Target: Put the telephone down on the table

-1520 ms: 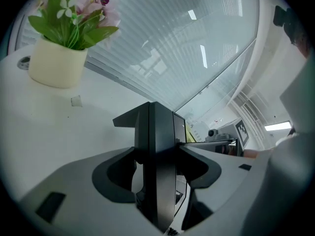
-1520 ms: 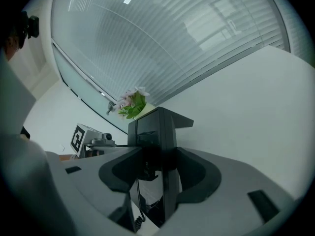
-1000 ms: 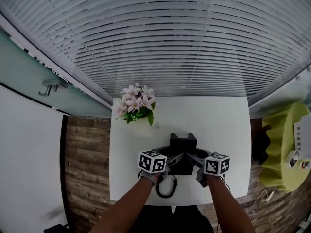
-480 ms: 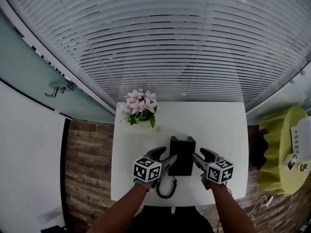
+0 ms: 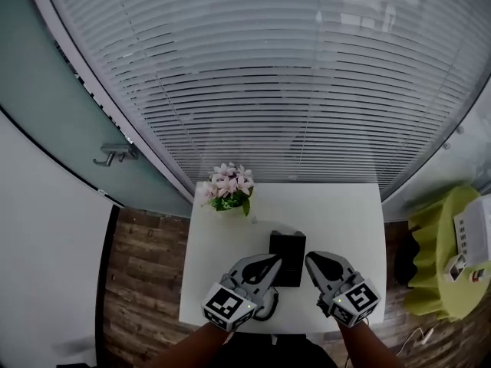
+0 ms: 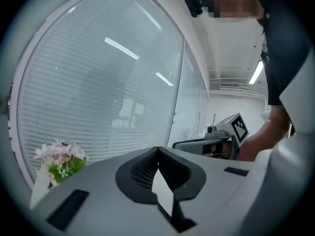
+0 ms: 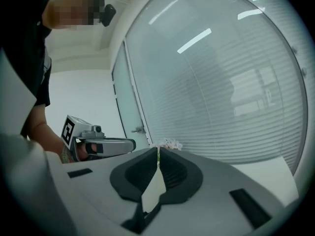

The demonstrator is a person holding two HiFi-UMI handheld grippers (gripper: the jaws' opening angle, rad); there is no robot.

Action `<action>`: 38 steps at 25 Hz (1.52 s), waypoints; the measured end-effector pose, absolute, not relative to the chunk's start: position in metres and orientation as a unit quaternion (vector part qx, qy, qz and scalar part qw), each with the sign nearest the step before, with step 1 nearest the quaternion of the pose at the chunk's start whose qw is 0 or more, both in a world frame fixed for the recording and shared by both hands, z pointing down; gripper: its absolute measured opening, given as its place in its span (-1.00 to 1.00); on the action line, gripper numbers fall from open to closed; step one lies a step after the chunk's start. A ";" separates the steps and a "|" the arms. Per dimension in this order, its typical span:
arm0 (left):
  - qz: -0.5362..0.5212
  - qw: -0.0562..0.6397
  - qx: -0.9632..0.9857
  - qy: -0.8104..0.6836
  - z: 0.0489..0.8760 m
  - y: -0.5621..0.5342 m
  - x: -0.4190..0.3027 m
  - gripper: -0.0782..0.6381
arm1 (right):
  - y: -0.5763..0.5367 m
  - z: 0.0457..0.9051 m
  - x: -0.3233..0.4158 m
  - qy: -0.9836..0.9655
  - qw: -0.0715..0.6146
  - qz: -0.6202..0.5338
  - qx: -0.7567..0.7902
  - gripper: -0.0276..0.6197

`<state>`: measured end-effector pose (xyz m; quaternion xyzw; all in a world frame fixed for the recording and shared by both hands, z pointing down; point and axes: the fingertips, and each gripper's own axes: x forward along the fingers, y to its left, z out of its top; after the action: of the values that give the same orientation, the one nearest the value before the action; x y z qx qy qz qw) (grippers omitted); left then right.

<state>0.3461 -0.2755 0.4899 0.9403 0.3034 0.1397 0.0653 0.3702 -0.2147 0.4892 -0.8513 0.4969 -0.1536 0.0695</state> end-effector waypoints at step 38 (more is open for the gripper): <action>0.048 0.015 0.958 0.284 0.414 -0.254 0.314 -0.76 | -0.222 0.401 0.324 0.518 0.046 -0.070 -0.851 -0.84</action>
<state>0.3144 -0.2537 0.4143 0.9576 0.2837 0.0476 0.0151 0.3238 -0.2216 0.4006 -0.8512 0.5180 -0.0705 0.0459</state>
